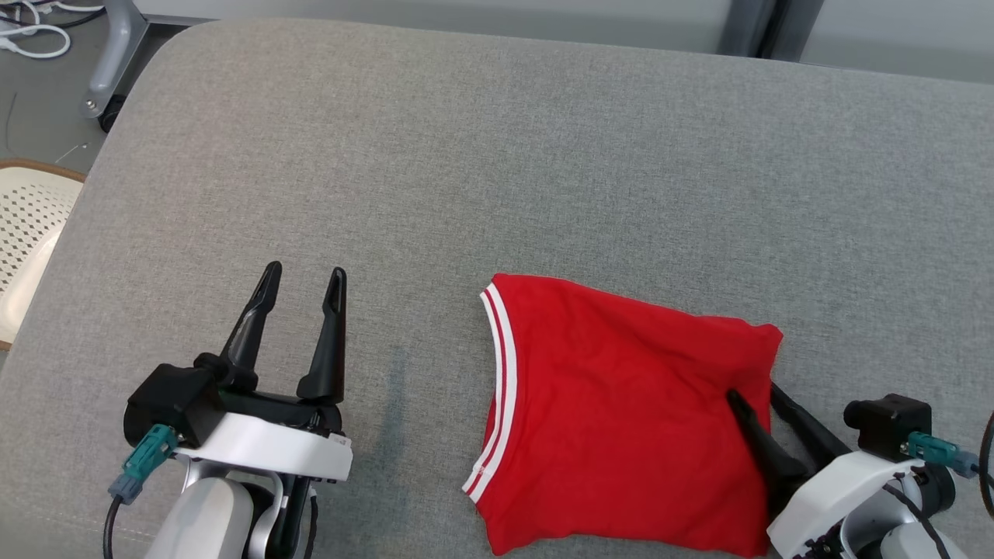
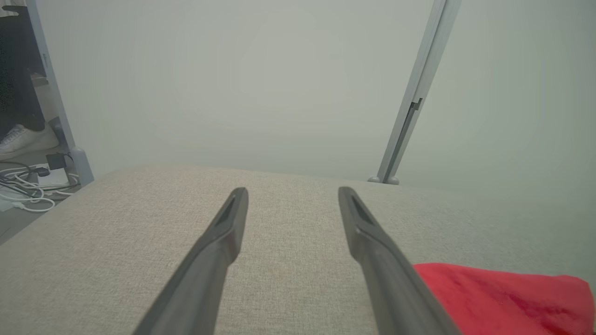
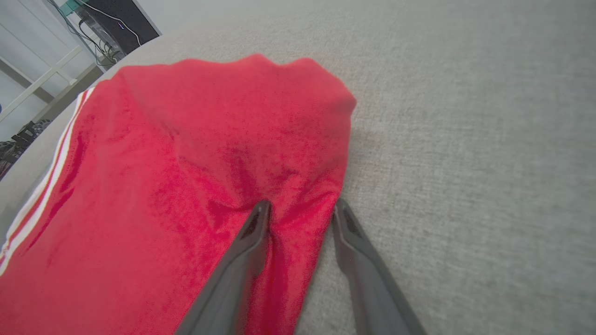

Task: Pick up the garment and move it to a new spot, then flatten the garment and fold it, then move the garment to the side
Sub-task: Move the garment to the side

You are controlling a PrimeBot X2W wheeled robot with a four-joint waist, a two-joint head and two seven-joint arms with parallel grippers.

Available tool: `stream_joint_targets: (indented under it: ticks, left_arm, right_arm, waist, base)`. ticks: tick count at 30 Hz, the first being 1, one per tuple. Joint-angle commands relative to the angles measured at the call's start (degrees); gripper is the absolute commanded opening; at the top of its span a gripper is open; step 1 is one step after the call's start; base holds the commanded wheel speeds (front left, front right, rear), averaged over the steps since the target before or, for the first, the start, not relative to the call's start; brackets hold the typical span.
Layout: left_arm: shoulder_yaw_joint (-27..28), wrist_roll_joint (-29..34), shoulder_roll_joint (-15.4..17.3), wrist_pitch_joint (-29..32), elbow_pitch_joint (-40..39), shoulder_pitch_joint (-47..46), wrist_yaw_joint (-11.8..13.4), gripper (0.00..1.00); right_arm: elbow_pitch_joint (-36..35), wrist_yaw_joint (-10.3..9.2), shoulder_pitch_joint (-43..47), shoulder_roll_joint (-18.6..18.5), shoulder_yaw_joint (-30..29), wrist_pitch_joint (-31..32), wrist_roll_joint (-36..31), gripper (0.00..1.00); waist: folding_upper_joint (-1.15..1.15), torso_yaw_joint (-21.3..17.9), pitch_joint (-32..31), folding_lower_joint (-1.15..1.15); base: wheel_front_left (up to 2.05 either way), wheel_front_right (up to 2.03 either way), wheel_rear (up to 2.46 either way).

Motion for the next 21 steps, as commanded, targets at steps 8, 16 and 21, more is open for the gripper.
stream_joint_targets:
  ticks: [8,16,21]
  left_arm:
    - [2.26,2.02,-1.14,-0.31,0.62,-0.72,-1.91,1.0]
    - [4.04,3.55,-0.96,-0.31,1.17,1.57,-3.02,1.0]
    - [4.41,3.77,-0.5,-0.3,1.26,3.03,-2.94,1.0]
  right_arm:
    - [3.79,0.0,-1.32,-1.7,2.97,-0.65,2.85,0.0]
    - [2.53,0.0,-0.82,-4.03,2.32,-2.48,1.61,0.0]
    - [1.15,0.0,0.29,-5.43,1.75,-2.12,0.25,0.0]
  waist:
    - [0.0,0.01,-0.22,0.0]
    - [0.0,-4.05,-3.33,0.0]
    - [0.0,-7.91,-5.78,0.0]
  base:
    - [0.0,0.0,0.0]
    - [0.0,0.0,0.0]
    - [0.0,0.0,0.0]
